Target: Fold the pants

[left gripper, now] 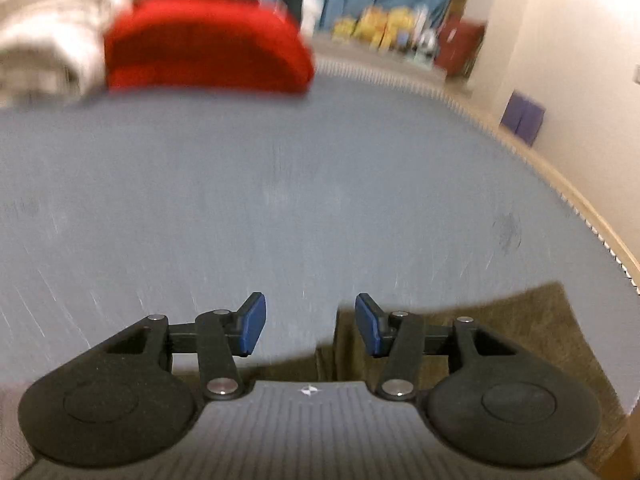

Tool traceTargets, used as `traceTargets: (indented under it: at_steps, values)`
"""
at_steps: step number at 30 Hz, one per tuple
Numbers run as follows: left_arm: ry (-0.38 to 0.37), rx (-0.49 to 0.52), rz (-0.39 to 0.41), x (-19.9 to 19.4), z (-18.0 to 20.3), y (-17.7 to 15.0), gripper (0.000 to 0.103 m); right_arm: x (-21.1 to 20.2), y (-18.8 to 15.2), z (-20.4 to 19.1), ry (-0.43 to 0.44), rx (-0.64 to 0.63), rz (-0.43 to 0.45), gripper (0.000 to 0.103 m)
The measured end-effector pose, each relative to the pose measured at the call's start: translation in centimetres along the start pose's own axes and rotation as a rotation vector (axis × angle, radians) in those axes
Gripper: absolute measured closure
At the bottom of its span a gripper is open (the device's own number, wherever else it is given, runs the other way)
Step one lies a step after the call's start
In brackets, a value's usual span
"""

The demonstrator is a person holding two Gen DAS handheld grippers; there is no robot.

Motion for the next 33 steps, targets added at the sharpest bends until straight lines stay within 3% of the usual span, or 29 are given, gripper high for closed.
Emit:
traceTargets:
  at_steps: [2, 5, 8, 9, 10, 11, 12, 14, 17, 21, 23, 25, 27, 28, 30, 33]
  values:
    - [-0.059, 0.031, 0.044, -1.6, 1.5, -0.3, 0.048, -1.4, 0.5, 2.0, -0.026, 0.138, 0.041, 0.055]
    - [-0.183, 0.116, 0.013, -1.9, 4.1, -1.8, 0.049, -2.8, 0.5, 5.5, -0.099, 0.358, 0.079, 0.052]
    - [-0.285, 0.248, -0.111, 0.0, 6.9, -3.9, 0.049, -4.0, -0.7, 8.6, -0.240, 0.530, 0.100, 0.046]
    - [-0.283, 0.280, -0.159, 0.7, 7.1, -4.7, 0.049, -4.5, -1.3, 9.6, -0.314, 0.583, 0.102, 0.041]
    - [-0.223, 0.306, -0.234, 1.9, 6.8, -5.8, 0.049, -4.9, -1.9, 10.4, -0.376, 0.635, 0.096, 0.039]
    - [-0.144, 0.316, -0.305, 3.2, 6.1, -6.8, 0.058, -5.2, -2.6, 11.2, -0.433, 0.690, 0.084, 0.035]
    - [-0.101, 0.315, -0.329, 3.8, 5.6, -7.4, 0.057, -5.5, -3.6, 12.0, -0.499, 0.762, 0.066, 0.034]
    - [-0.122, 0.255, -0.325, 3.6, 4.8, -7.1, 0.063, -5.8, -6.0, 13.4, -0.595, 0.905, 0.012, 0.033]
    - [-0.131, 0.244, -0.284, 2.5, 5.1, -6.1, 0.089, -6.4, -9.8, 14.8, -0.704, 1.087, -0.080, 0.030]
    - [-0.192, 0.229, -0.253, 1.0, 6.0, -4.8, 0.089, -6.2, -14.0, 15.2, -0.699, 1.238, -0.163, 0.029]
    - [-0.231, 0.227, -0.284, 0.9, 6.1, -5.4, 0.089, -5.4, -14.9, 15.2, -0.643, 1.280, -0.185, 0.028]
    - [-0.196, 0.271, -0.377, 2.3, 6.1, -7.0, 0.089, -4.4, -15.5, 15.2, -0.572, 1.329, -0.202, 0.028]
    - [-0.171, 0.337, -0.389, 2.5, 6.6, -7.7, 0.087, -3.9, -16.0, 15.3, -0.531, 1.379, -0.217, 0.025]
    - [-0.171, 0.338, -0.383, 2.3, 6.9, -7.6, 0.084, -3.9, -16.3, 15.5, -0.518, 1.408, -0.222, 0.025]
    - [-0.197, 0.306, -0.371, 1.9, 7.0, -7.4, 0.065, -4.0, -16.8, 15.8, -0.498, 1.468, -0.219, 0.025]
    - [-0.174, 0.317, -0.304, 0.2, 7.3, -6.7, 0.052, -4.2, -16.7, 15.6, -0.505, 1.471, -0.211, 0.026]
Point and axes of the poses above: each gripper's, at about its wrist camera, not at the fingertips, and x roughly the way its jaws point, z to its right, y to its top, the point moved 3 cm from there along x, roughly the way its jaws point, and after that the axes turned 5 degrees about -y, right-handed, at the moved point
